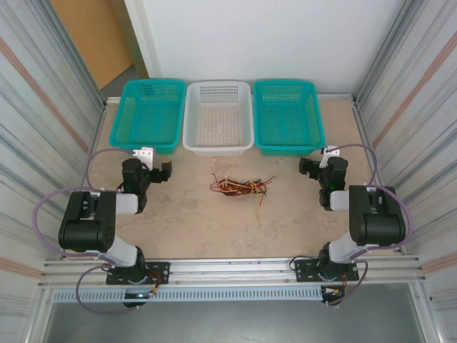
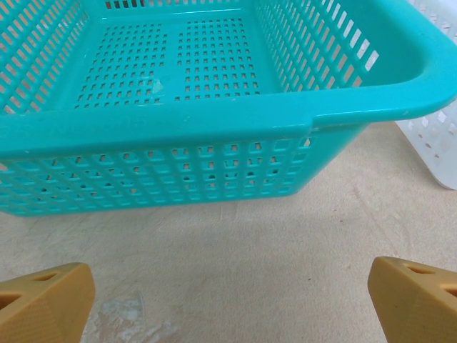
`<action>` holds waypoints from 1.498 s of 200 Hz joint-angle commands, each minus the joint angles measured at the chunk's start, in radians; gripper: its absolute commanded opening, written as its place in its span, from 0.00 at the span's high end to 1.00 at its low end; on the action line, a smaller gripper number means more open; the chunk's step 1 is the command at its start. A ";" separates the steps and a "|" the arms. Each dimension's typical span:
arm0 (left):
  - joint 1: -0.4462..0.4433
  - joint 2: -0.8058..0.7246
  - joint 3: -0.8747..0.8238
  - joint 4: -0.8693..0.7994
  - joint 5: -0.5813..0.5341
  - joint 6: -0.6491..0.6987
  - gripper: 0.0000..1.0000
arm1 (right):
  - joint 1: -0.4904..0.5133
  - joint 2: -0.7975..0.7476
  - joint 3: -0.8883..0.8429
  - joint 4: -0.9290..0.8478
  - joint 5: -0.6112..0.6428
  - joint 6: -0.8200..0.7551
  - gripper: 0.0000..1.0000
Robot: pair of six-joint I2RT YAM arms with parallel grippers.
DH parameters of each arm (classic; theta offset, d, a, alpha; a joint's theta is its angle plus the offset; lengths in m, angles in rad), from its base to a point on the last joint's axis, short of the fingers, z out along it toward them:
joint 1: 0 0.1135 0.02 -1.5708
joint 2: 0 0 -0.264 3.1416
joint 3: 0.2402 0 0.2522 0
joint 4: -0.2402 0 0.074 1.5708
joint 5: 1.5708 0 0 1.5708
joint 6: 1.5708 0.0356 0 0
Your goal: Untangle the cables
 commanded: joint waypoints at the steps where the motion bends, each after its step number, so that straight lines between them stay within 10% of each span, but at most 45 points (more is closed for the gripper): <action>1: 0.010 -0.011 0.013 -0.002 0.012 -0.002 0.01 | 0.002 -0.002 0.013 -0.001 -0.014 -0.002 0.01; 30: 0.009 -0.028 0.029 -0.020 0.000 -0.001 0.01 | 0.012 -0.030 0.027 -0.031 0.046 0.008 0.01; 62: -0.009 -0.212 0.352 -0.644 -0.243 -0.167 0.01 | 0.044 -0.249 0.381 -0.785 0.336 0.139 0.01; 84: -0.037 -0.330 0.511 -0.998 -0.271 -0.437 0.07 | 0.067 -0.419 0.399 -0.908 0.373 0.264 0.01; 102: -0.173 -0.435 0.515 -1.104 -0.297 -0.565 0.09 | -0.002 -0.546 0.374 -1.064 0.386 0.572 0.01; 116: -0.343 -0.462 0.534 -1.200 -0.352 -0.659 0.09 | -0.065 -0.594 0.412 -1.169 0.233 0.584 0.01; 139: -0.621 -0.396 0.592 -1.333 -0.382 -0.847 0.09 | 0.076 -0.560 0.556 -1.414 0.419 0.529 0.01; 181: -0.922 -0.195 0.591 -1.281 -0.269 -1.225 0.02 | 0.338 -0.515 0.637 -1.600 0.550 0.555 0.01; 256: -0.895 0.067 0.636 -1.068 -0.083 -1.502 0.01 | 0.385 -0.343 0.810 -1.576 0.352 0.461 0.03; 299: -0.853 0.175 0.667 -0.972 -0.125 -1.574 0.01 | 0.365 -0.081 1.035 -1.470 -0.103 0.312 0.05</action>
